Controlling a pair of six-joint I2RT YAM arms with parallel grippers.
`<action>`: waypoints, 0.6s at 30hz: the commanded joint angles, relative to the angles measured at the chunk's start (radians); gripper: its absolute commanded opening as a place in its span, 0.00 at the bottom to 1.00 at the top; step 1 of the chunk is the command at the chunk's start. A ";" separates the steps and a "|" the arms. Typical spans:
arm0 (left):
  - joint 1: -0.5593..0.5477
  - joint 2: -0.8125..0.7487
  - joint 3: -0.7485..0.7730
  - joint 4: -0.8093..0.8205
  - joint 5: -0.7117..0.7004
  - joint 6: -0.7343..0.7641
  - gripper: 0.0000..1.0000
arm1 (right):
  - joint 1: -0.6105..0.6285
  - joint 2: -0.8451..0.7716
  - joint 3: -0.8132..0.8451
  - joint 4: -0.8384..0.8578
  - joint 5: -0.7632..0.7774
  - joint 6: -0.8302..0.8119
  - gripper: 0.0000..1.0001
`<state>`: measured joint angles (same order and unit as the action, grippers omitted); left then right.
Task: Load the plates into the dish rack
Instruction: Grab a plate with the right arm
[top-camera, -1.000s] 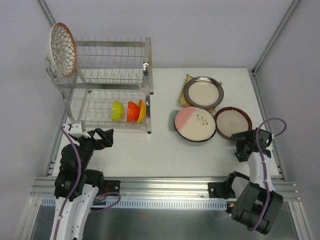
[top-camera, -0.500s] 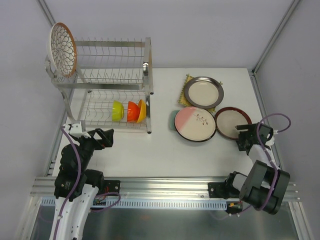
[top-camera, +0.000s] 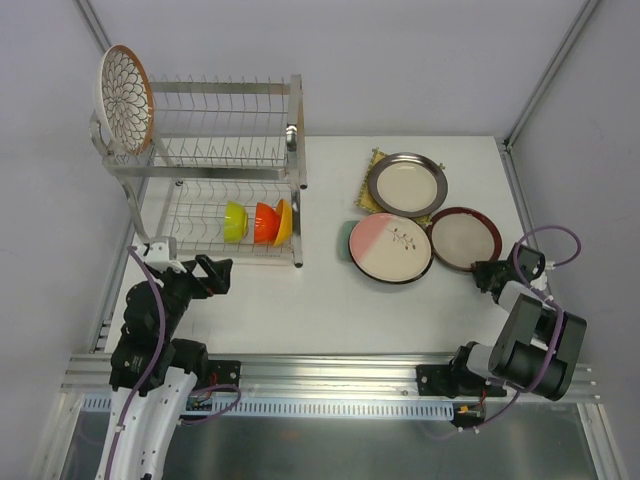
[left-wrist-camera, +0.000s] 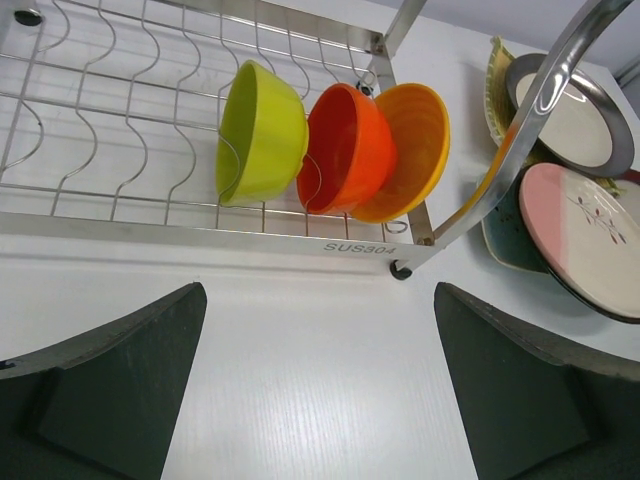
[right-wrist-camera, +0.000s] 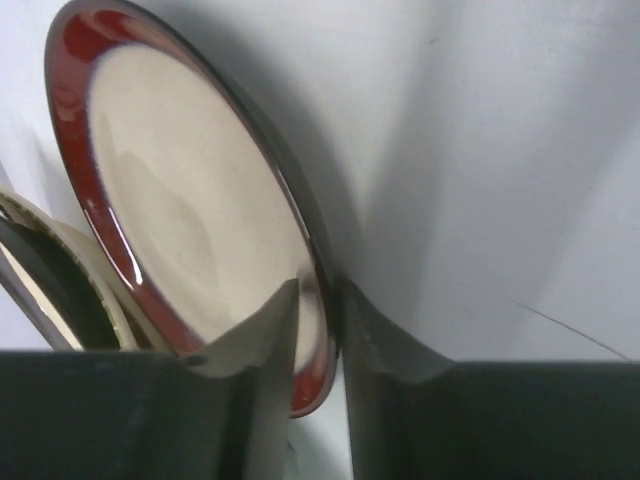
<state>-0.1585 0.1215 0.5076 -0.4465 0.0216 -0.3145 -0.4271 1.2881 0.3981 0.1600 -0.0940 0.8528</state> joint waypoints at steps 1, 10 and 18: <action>-0.012 0.044 -0.004 0.051 0.086 -0.011 0.99 | -0.015 0.037 -0.015 -0.143 0.030 -0.023 0.22; -0.012 0.128 0.005 0.074 0.212 -0.018 0.99 | -0.055 -0.032 0.013 -0.214 -0.025 -0.069 0.01; -0.012 0.164 -0.003 0.086 0.238 -0.008 0.99 | -0.059 -0.087 0.016 -0.287 -0.072 -0.100 0.01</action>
<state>-0.1585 0.2710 0.5076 -0.4156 0.2283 -0.3248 -0.4767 1.2171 0.4095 0.0307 -0.1589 0.7975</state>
